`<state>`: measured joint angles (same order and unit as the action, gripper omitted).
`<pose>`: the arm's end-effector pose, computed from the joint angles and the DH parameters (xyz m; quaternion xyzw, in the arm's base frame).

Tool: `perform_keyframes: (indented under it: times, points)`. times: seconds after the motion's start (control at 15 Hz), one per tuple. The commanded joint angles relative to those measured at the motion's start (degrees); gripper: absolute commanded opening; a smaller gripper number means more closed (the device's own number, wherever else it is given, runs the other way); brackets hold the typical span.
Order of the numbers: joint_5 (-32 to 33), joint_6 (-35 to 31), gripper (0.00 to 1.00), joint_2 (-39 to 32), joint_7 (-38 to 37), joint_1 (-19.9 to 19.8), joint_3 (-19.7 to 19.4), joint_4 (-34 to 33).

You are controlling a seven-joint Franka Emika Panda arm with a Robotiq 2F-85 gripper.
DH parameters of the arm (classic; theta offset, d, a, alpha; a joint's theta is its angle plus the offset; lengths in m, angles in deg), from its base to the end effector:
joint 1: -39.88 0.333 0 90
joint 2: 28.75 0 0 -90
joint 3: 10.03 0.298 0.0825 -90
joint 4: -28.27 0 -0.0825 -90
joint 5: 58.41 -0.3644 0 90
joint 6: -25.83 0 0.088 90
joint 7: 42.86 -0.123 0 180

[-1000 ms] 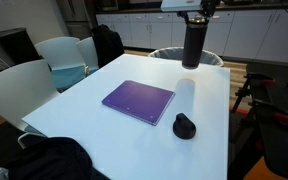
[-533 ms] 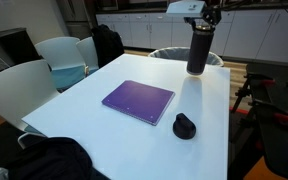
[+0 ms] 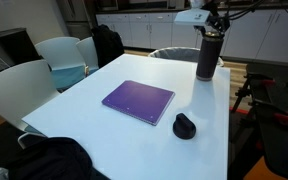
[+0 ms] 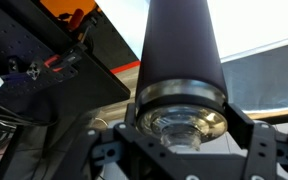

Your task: Remove the lid from the bottle, then move the bottle forward, then put the lid on the bottle

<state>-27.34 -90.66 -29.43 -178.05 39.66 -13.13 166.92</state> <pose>0.4243 -0.0613 0.2665 0.4883 -0.8248 0.1154 0.2605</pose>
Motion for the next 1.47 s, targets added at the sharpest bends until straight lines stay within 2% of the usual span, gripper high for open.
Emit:
perform_keyframes:
  times: [0.0,0.33,0.4,0.47,0.6,1.07,1.4]
  points:
    - [0.0,-1.7,0.62,2.7,-2.1,-0.8,0.2,2.2]
    - [-0.3,-3.1,0.62,2.1,-2.3,-1.3,0.1,2.4]
    - [-0.3,-3.1,0.75,2.1,-2.2,-1.3,0.0,2.3]
    - [-0.3,-3.1,0.97,2.1,-2.1,-1.4,0.0,2.3]
    - [-0.1,-3.2,1.00,2.3,-2.0,-1.5,0.0,2.2]
    - [0.1,-2.9,1.00,4.5,-0.7,-1.5,0.5,2.1]
    - [4.0,-1.7,1.00,8.4,4.1,0.1,3.4,0.6]
